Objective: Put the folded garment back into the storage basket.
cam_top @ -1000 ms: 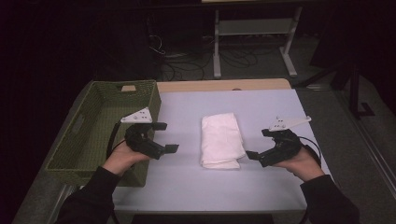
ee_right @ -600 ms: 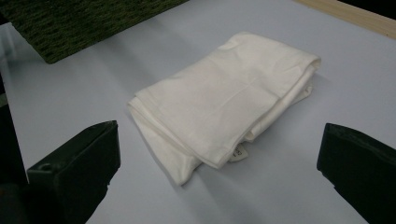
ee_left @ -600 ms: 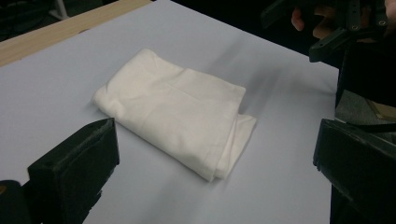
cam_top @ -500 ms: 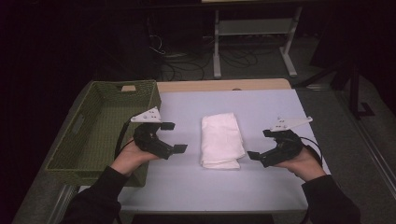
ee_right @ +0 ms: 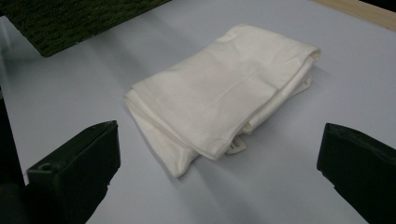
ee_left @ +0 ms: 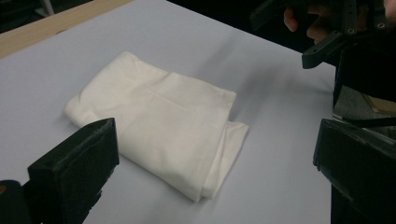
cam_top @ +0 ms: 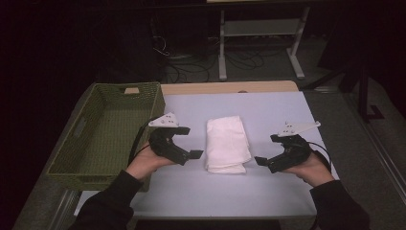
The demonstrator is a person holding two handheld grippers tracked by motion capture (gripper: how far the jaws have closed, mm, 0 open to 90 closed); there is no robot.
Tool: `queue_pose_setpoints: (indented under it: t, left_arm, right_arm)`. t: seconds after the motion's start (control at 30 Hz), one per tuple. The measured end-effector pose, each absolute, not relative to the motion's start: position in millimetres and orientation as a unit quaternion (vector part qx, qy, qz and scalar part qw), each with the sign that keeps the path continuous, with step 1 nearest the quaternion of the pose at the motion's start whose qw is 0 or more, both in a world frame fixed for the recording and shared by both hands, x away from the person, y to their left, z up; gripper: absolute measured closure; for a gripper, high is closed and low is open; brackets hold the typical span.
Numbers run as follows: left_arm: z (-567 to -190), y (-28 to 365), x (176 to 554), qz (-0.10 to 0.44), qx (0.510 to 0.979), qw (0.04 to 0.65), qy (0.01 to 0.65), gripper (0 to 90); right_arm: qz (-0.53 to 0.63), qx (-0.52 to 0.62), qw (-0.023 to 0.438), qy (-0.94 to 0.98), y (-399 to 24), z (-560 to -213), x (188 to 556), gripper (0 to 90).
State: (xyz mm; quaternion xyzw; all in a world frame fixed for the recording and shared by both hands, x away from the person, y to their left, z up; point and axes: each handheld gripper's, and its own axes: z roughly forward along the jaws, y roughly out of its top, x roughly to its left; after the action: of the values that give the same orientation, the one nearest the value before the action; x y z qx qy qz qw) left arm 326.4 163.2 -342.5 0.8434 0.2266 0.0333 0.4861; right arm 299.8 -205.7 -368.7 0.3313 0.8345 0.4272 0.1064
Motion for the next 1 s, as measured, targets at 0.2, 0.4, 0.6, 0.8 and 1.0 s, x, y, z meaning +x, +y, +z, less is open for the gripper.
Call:
queue_pose_setpoints:
  t: [0.2,0.4,0.6,0.8,1.0]
  left_arm:
    - [-349.0,150.7,324.4,0.029,0.847,0.484,0.221,0.0]
    - [-356.3,144.0,323.0,0.028,0.850,0.480,0.217,0.0]
    - [-366.2,141.9,323.4,0.023,0.849,0.481,0.219,0.0]
    - [-374.2,141.7,323.3,0.028,0.850,0.478,0.218,0.0]
    - [-382.4,143.1,323.2,0.026,0.849,0.478,0.225,0.0]
  right_arm:
    - [0.425,0.333,0.107,0.835,-207.4,-371.0,299.0,0.0]
    - [0.424,0.331,0.106,0.836,-208.2,-372.6,298.8,0.0]
    - [0.421,0.330,0.103,0.839,-207.7,-375.7,298.5,0.0]
    - [0.416,0.330,0.098,0.842,-206.2,-380.8,297.6,0.0]
    - [0.416,0.330,0.097,0.842,-204.9,-385.3,296.0,0.0]
